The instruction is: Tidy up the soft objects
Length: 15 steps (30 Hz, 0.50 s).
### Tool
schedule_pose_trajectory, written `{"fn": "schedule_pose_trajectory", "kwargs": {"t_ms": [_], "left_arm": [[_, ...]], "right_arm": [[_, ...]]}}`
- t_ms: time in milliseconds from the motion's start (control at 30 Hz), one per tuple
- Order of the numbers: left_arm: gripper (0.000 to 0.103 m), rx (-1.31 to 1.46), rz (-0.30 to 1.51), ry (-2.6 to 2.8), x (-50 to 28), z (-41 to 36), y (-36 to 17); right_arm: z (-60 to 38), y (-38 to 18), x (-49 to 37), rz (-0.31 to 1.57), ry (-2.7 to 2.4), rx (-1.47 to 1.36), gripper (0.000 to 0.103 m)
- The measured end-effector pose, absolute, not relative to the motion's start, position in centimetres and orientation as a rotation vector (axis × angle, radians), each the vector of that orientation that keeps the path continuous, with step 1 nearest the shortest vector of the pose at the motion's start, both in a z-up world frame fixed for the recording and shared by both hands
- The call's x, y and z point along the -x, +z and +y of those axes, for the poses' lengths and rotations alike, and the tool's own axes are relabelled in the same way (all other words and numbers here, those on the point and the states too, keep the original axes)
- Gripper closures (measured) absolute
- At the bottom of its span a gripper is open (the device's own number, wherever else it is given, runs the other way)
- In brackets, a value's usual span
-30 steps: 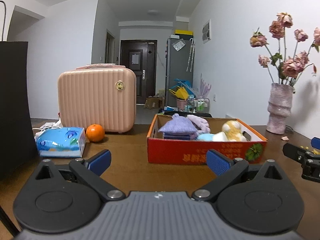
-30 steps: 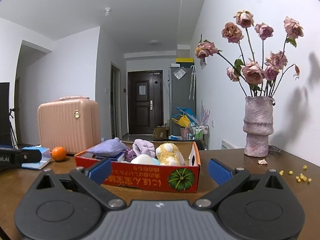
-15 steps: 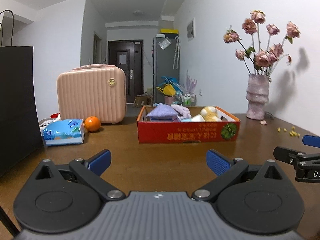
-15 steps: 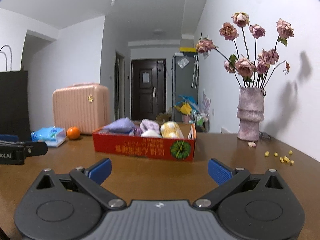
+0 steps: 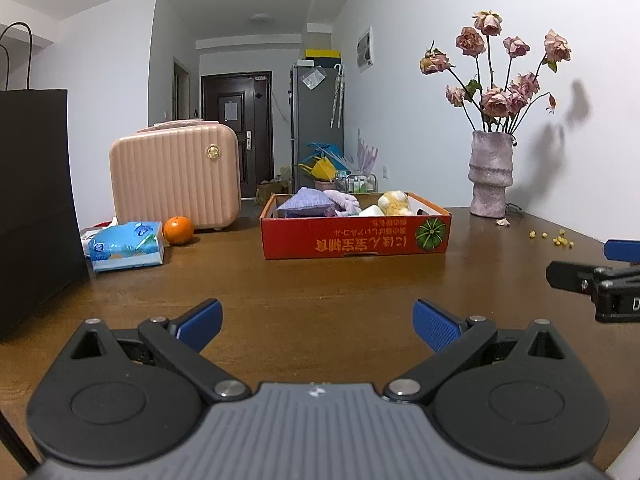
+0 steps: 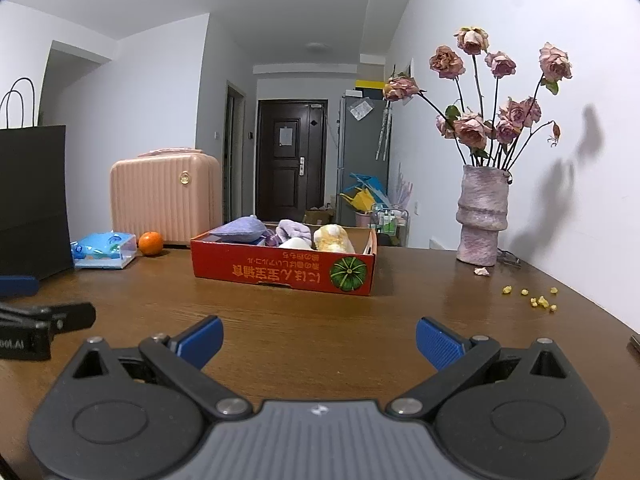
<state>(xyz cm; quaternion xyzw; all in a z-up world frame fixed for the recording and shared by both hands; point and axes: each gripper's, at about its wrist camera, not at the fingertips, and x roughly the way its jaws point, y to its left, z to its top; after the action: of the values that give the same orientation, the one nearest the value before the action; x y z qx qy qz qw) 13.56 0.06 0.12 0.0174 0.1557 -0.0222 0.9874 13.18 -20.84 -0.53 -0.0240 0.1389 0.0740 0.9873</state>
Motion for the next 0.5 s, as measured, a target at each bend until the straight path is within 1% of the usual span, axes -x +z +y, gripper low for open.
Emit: {"fn": "schedule_pose_trajectory", "kwargs": {"t_ms": [500], "left_arm": [[0.0, -0.032, 0.314, -0.048, -13.46, 0.06, 0.08]], "right_arm": [[-20.68, -0.29, -12.78, 0.27, 0.157, 0.045, 0.0]]}}
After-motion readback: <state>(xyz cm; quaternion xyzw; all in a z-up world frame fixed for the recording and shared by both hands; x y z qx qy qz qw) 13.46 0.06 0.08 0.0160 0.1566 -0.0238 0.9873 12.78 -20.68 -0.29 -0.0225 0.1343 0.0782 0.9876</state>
